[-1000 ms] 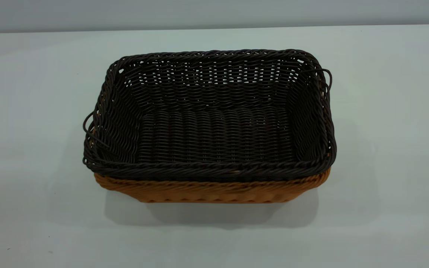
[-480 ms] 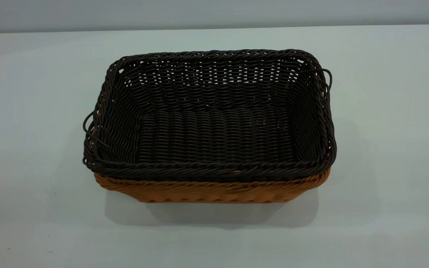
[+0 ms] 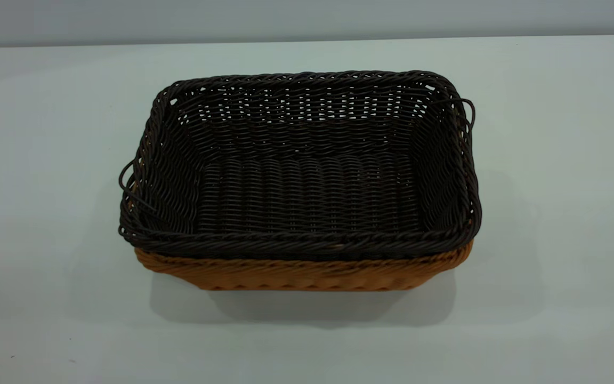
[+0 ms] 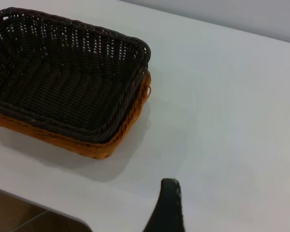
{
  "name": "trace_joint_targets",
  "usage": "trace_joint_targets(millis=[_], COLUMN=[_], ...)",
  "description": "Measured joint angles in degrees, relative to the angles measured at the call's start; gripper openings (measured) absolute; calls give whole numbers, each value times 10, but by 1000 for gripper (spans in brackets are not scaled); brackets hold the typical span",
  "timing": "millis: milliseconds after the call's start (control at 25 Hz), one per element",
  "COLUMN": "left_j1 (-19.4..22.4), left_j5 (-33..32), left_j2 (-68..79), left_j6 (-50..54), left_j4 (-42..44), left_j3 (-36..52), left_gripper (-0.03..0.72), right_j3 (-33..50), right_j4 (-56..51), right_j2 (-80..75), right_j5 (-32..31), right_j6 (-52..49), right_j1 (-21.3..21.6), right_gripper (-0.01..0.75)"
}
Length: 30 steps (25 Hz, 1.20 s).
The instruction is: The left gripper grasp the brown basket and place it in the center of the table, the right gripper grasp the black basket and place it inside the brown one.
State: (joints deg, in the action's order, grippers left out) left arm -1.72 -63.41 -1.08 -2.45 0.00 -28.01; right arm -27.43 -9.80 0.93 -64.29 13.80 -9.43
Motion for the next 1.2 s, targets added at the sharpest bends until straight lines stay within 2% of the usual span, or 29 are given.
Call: trace_joint_targets(millis=[240,320,520,640,1000,1200], left_j1=[0,0,0,0,0,0], left_j5=[0,0,0,0,0,0], left_j2=[0,0,0,0,0,0], left_j6=[0,0,0,0,0,-1], left_j4=[0,0,0,0,0,0], left_j3=[0,0,0,0,0,0], left_gripper=[580,580,580,580,580,580], right_j3=[0,0,0,0,2,2], right_j4=[0,-1,-1,1,61,67], right_j2=[0,0,0,0,0,0], right_j5=[0,0,0,0,1,1], right_j6=[0,0,0,-7,-98,-107], right_j1=[8,26,103,131,136,136], right_gripper=[594,594,593,593,593,593])
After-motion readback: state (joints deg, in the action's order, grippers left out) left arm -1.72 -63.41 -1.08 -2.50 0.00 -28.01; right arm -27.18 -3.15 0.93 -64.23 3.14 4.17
